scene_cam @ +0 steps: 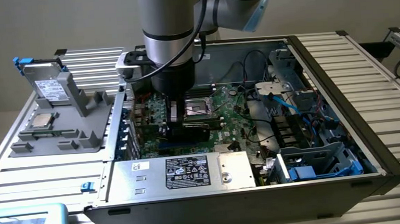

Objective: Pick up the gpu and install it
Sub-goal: 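Insert the gpu into the slot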

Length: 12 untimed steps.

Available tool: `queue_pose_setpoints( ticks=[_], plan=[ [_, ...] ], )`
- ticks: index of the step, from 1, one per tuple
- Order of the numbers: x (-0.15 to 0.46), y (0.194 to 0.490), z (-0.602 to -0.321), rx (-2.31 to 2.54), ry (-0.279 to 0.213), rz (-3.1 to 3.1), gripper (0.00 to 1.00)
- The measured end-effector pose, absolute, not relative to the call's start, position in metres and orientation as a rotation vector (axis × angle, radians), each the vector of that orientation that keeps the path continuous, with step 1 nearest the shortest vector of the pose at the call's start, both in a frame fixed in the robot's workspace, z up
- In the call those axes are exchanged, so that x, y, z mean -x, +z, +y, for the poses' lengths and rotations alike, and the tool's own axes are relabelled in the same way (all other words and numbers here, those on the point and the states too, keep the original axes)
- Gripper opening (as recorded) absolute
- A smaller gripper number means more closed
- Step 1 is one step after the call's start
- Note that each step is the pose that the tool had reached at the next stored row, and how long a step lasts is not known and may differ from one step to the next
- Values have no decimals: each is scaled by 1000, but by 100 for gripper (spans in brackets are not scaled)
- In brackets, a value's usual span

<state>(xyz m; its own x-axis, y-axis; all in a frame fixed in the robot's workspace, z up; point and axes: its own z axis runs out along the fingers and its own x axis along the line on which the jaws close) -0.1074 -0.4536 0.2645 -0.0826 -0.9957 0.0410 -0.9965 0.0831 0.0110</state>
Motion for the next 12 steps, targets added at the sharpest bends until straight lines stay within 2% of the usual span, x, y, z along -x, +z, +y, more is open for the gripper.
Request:
queue_pose_setpoints(
  ticks=[12],
  plan=[
    [108,267,-455,-2115,29,-2273,27]
  ],
)
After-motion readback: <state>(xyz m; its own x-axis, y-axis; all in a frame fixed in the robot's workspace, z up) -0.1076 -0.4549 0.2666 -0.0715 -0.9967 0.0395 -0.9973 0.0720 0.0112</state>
